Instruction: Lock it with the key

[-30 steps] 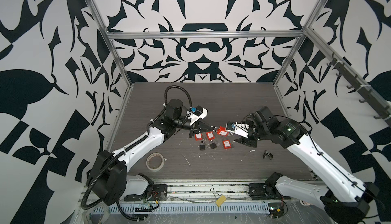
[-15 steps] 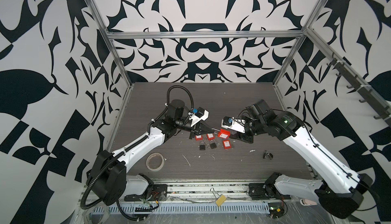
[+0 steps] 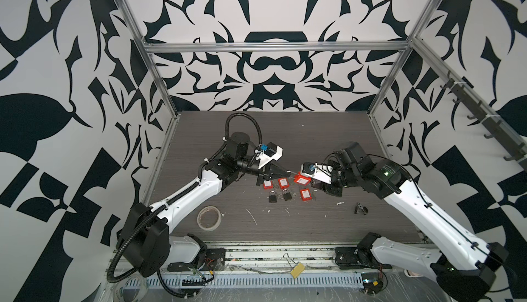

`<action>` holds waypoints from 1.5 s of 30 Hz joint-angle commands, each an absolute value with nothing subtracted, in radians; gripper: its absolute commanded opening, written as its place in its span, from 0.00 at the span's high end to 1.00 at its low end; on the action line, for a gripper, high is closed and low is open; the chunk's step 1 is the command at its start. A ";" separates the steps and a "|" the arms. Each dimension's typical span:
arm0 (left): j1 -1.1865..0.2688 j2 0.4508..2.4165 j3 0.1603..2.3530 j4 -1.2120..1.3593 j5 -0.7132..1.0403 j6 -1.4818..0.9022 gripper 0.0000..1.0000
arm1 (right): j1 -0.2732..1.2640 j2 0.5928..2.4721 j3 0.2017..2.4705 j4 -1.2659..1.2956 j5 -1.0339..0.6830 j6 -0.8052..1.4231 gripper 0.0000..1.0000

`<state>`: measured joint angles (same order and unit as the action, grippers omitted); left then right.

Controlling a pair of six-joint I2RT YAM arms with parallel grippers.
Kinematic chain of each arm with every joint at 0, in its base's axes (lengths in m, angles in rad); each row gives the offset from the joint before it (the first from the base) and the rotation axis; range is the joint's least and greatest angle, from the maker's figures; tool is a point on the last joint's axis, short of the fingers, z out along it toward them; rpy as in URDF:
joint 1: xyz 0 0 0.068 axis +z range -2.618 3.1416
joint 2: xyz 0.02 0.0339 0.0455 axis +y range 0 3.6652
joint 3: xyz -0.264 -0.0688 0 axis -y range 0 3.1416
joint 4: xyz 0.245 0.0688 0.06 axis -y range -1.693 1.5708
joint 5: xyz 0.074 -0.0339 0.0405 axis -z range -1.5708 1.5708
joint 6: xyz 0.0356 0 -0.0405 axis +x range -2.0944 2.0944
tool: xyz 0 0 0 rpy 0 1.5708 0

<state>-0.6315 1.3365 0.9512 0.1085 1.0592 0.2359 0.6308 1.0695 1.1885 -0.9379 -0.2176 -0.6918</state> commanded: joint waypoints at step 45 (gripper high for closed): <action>-0.664 1.388 1.067 0.000 1.126 0.333 1.00 | 0.632 1.065 1.278 -1.036 -0.305 -0.697 0.84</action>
<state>-0.6567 1.3865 1.0229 0.0608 1.0897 0.2821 0.6346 1.0721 1.2423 -1.0279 -0.2588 -0.6880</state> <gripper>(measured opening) 0.063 0.166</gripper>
